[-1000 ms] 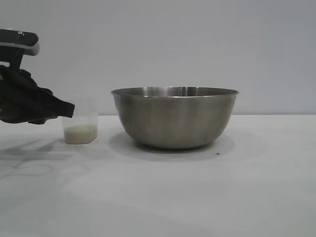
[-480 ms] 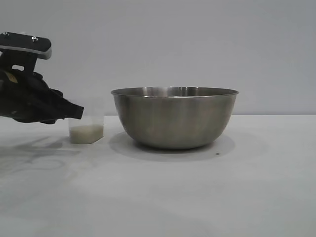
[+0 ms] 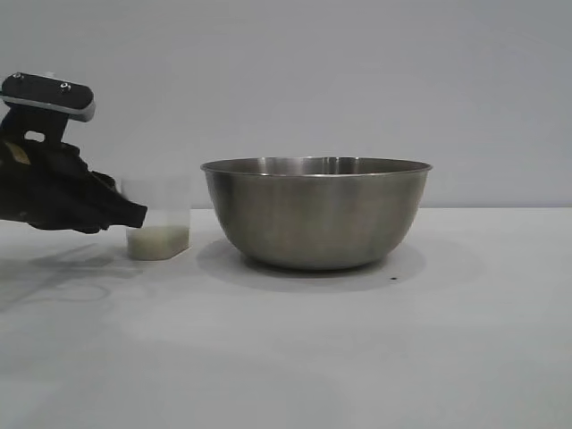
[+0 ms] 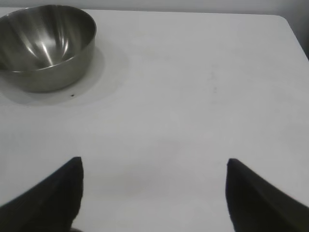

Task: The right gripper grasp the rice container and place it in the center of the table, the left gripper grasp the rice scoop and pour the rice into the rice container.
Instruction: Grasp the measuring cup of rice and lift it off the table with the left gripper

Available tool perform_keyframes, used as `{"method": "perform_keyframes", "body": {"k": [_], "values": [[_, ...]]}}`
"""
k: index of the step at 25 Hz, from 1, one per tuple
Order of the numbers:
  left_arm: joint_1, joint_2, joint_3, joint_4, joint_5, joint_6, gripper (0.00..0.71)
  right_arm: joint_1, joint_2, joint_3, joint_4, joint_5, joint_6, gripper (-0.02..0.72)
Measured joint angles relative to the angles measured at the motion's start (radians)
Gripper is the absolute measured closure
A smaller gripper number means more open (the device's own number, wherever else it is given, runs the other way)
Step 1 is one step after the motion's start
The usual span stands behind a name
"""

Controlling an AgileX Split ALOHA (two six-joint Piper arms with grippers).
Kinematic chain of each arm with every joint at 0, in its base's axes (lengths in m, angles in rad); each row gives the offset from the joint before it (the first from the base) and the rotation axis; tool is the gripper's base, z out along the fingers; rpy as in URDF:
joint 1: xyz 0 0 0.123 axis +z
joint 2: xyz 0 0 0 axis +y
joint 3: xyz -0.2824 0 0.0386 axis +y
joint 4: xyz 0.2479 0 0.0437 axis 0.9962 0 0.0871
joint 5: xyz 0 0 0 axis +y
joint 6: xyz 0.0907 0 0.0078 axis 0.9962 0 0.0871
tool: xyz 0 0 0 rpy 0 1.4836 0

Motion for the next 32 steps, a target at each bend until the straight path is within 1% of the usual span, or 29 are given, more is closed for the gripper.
{"method": "perform_keyframes", "body": {"k": [6, 7, 8, 9, 12, 18, 21, 27, 32], "values": [[0.000, 0.051, -0.049, 0.035, 0.001, 0.000, 0.498, 0.000, 0.000, 0.000, 0.000, 0.000, 0.000, 0.138], [0.000, 0.058, -0.057, 0.042, 0.001, 0.000, 0.553, 0.000, 0.000, 0.000, 0.000, 0.000, 0.000, 0.138], [0.000, 0.063, -0.063, 0.051, 0.001, 0.000, 0.558, 0.000, 0.000, 0.000, 0.000, 0.000, 0.000, 0.138], [0.000, 0.066, -0.073, 0.055, 0.001, 0.000, 0.610, 0.000, 0.000, 0.000, 0.000, 0.000, 0.000, 0.138], [0.000, 0.067, -0.098, 0.061, 0.002, 0.000, 0.710, 0.000, 0.000, 0.000, 0.000, 0.000, 0.000, 0.138], [0.000, 0.067, -0.115, 0.137, 0.000, 0.000, 0.710, 0.000, 0.000, 0.000, 0.000, 0.000, 0.000, 0.138], [0.000, 0.067, -0.115, 0.149, 0.000, 0.004, 0.710, 0.000, 0.000, 0.000, 0.000, 0.000, 0.000, 0.138], [0.002, -0.003, -0.115, 0.096, 0.007, 0.090, 0.710, 0.000, 0.000, 0.000, 0.000, 0.000, 0.000, 0.138], [0.009, -0.077, -0.115, 0.080, 0.007, 0.112, 0.710, 0.000, 0.000, 0.000, 0.000, 0.000, 0.000, 0.138]]}}
